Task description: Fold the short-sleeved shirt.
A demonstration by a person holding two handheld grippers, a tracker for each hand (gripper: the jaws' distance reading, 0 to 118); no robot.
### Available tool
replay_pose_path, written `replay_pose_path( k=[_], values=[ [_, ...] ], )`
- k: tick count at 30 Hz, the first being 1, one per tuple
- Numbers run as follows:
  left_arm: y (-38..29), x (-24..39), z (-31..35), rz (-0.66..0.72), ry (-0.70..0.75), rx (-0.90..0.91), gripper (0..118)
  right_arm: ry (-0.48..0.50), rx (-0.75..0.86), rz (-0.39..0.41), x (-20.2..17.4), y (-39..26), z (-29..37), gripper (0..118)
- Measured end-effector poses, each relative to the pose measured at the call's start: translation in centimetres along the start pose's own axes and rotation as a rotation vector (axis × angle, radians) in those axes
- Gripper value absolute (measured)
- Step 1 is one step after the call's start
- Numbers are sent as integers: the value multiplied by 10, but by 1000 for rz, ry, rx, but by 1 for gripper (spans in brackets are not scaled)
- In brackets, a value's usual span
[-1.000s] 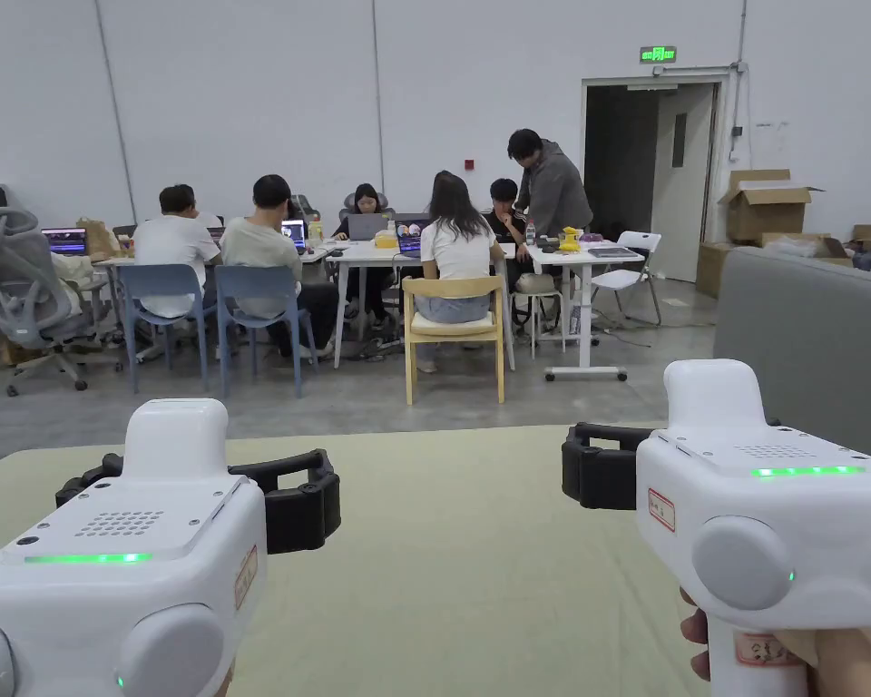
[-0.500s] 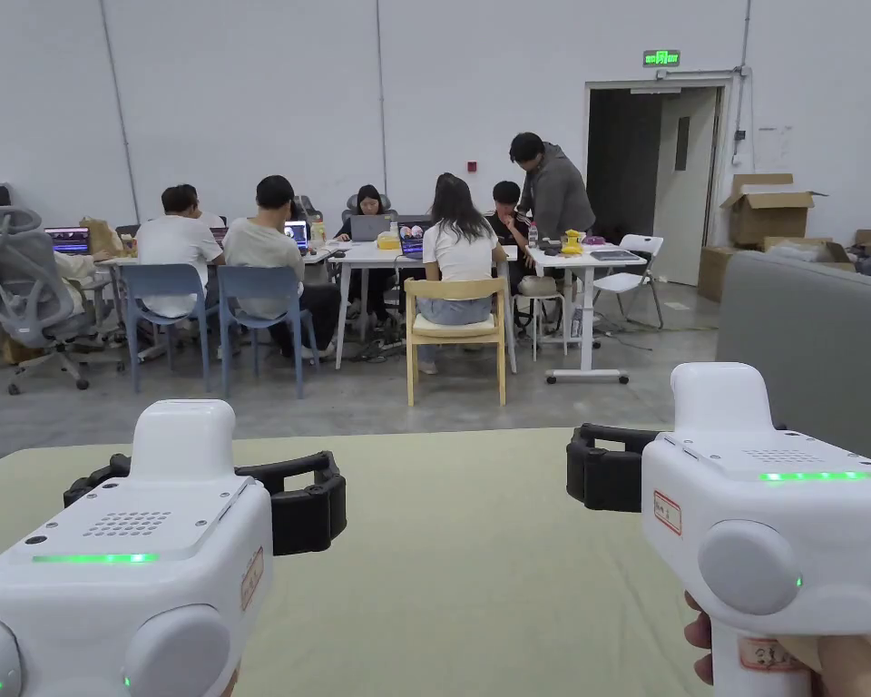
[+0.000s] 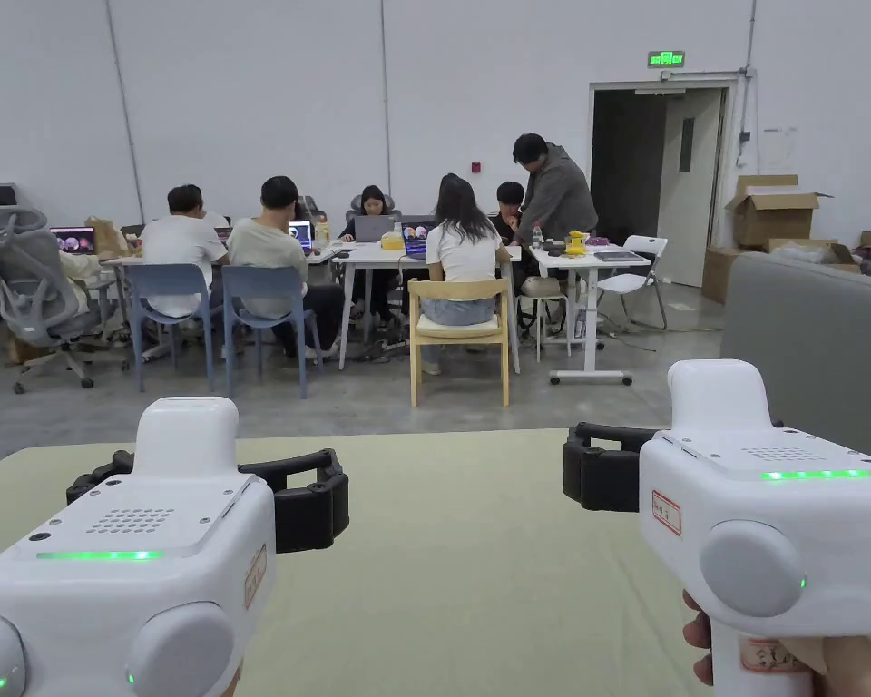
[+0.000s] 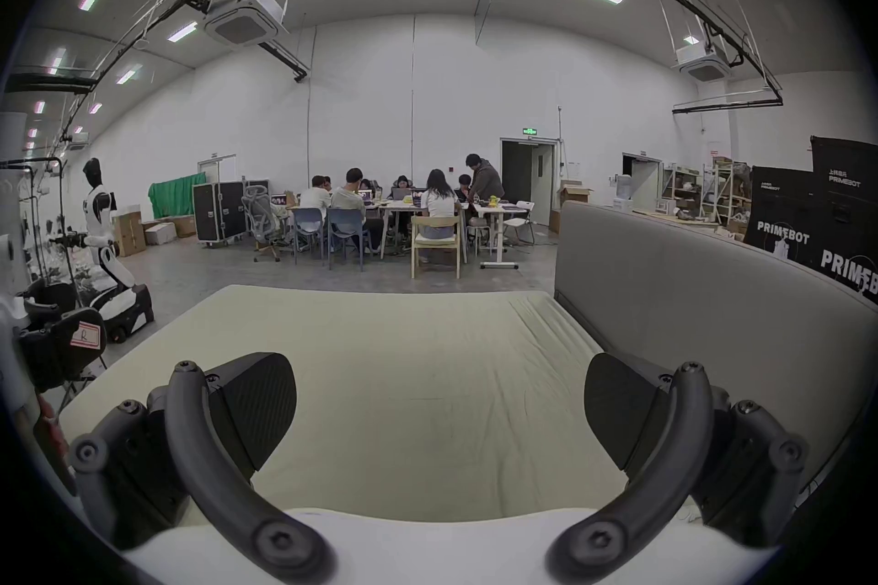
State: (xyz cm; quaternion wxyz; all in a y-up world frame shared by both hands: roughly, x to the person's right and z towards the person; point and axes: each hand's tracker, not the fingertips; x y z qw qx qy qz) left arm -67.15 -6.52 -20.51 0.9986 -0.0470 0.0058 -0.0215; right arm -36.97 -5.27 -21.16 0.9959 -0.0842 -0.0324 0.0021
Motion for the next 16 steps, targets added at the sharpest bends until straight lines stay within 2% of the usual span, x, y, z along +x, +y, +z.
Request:
replay_pose_path(
  k=[16],
  values=[
    [1, 0, 2, 2, -4, 1, 118, 2, 2, 6, -1, 0, 2, 118]
  ],
)
